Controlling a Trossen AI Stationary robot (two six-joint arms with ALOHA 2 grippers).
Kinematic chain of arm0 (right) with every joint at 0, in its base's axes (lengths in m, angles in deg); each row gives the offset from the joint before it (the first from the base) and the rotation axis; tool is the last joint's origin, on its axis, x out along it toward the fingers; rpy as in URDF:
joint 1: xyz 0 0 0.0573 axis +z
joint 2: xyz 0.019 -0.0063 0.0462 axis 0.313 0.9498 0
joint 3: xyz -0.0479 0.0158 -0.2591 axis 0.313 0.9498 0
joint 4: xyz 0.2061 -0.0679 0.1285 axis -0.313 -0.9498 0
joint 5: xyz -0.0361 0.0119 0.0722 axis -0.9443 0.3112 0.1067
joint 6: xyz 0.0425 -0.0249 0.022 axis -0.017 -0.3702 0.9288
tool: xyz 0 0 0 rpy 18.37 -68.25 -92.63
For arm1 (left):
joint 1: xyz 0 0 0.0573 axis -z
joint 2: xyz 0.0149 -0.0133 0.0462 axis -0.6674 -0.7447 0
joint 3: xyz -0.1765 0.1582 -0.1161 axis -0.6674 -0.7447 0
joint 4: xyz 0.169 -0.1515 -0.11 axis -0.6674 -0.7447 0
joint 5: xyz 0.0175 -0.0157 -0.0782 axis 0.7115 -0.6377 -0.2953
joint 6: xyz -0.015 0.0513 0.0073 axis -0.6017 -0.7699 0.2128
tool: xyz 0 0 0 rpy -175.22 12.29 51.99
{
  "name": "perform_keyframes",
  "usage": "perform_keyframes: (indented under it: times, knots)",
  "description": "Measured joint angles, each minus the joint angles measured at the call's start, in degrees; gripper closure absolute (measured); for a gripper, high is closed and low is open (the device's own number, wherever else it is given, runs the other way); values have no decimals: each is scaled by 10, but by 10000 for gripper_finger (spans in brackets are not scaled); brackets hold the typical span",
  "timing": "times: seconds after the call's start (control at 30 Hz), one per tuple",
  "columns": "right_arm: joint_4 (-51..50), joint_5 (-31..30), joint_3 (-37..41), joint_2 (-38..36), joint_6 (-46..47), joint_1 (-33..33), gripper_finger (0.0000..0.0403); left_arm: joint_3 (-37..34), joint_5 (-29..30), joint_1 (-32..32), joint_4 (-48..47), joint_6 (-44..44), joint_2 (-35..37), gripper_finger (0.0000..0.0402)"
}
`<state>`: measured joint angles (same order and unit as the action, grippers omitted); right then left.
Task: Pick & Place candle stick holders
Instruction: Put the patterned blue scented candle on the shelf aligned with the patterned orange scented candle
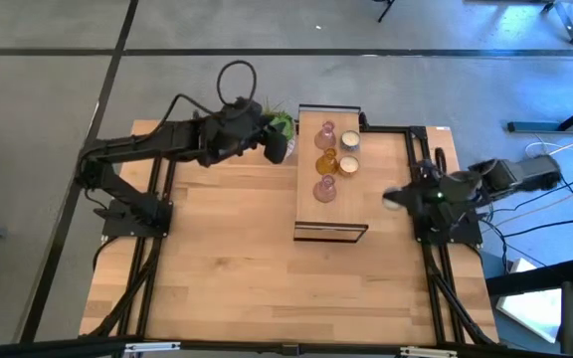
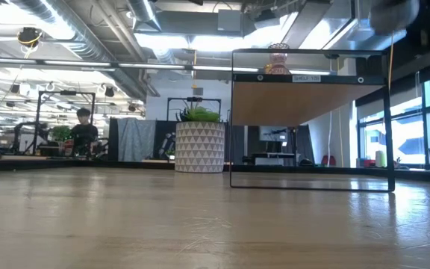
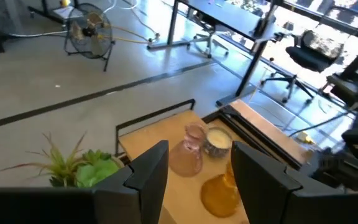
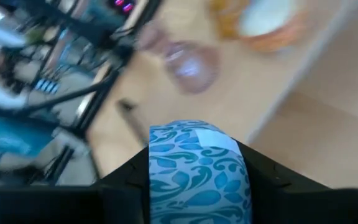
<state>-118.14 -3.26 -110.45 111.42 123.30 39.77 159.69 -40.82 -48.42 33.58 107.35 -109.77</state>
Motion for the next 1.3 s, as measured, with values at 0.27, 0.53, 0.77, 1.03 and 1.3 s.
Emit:
perform_keyframes:
  times: [0.27,0.53,0.77,1.03,1.3]
  knots:
    - [104,151,92,-21,11,-164,241,0,-37,-40,3,6,-13,231]
    - [223,324,177,-11,-14,-310,240,0,-62,-50,8,-5,-23,231]
    - [283,417,179,58,-51,-391,240,0,-68,-43,4,-9,-30,231]
    - [352,478,179,126,-50,-407,239,0,-70,-43,5,-24,-32,231]
    - [348,495,179,127,-52,-436,196,0,-61,-45,-22,-33,-32,231]
